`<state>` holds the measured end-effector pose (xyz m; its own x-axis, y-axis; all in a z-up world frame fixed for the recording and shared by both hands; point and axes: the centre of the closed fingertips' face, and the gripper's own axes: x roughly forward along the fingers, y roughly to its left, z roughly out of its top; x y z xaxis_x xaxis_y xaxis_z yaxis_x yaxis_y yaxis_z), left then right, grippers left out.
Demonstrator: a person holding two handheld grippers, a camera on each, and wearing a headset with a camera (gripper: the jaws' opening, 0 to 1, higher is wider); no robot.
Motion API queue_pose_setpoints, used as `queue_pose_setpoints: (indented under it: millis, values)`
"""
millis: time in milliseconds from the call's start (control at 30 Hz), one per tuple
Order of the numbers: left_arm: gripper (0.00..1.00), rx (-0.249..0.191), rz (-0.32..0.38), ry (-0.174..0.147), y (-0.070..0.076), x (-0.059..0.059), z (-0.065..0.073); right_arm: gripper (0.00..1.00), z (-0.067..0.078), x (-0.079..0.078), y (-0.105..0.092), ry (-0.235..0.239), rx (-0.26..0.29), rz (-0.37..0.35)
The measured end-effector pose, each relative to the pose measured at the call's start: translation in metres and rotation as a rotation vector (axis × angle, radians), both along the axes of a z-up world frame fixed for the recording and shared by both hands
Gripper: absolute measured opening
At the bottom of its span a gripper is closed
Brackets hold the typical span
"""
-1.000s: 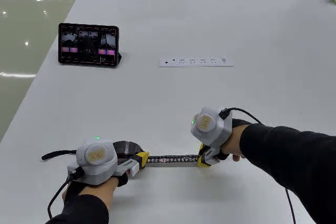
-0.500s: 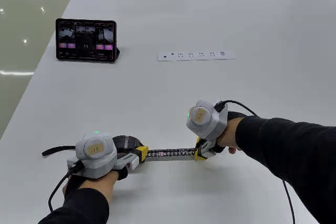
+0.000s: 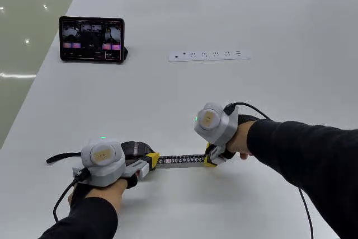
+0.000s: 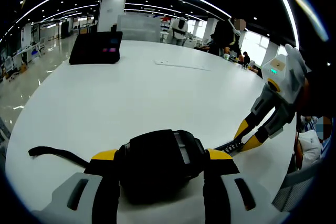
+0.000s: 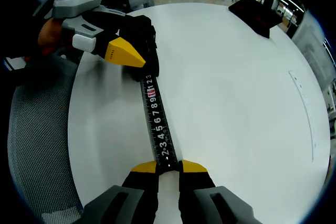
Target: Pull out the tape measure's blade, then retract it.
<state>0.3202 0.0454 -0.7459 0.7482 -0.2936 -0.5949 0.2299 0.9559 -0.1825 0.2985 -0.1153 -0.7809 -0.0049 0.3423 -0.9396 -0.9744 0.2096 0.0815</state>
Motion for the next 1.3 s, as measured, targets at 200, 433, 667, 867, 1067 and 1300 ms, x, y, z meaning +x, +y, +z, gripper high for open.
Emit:
queue_pose_setpoints:
  millis: [200,433,667,867,1067,1300]
  values:
    - [0.60,-0.001,0.000,0.000,0.000,0.000,0.000,0.10,0.000,0.000,0.003,0.000,0.003,-0.002]
    - [0.60,-0.003,0.000,-0.001,0.000,0.000,0.000,0.11,0.000,0.001,0.009,-0.005,0.004,-0.002]
    - [0.60,-0.006,0.000,0.001,0.000,0.000,-0.001,0.11,0.000,0.000,0.014,-0.004,0.011,-0.006]
    - [0.60,-0.008,0.002,0.002,0.000,0.000,-0.001,0.11,0.000,0.000,0.018,-0.007,0.014,-0.006]
    - [0.60,-0.012,0.008,0.004,0.000,0.001,-0.001,0.11,0.000,0.001,0.021,-0.009,0.018,-0.003]
    - [0.60,-0.016,0.005,0.006,0.000,0.001,-0.001,0.11,0.000,0.001,0.026,-0.009,0.016,0.000]
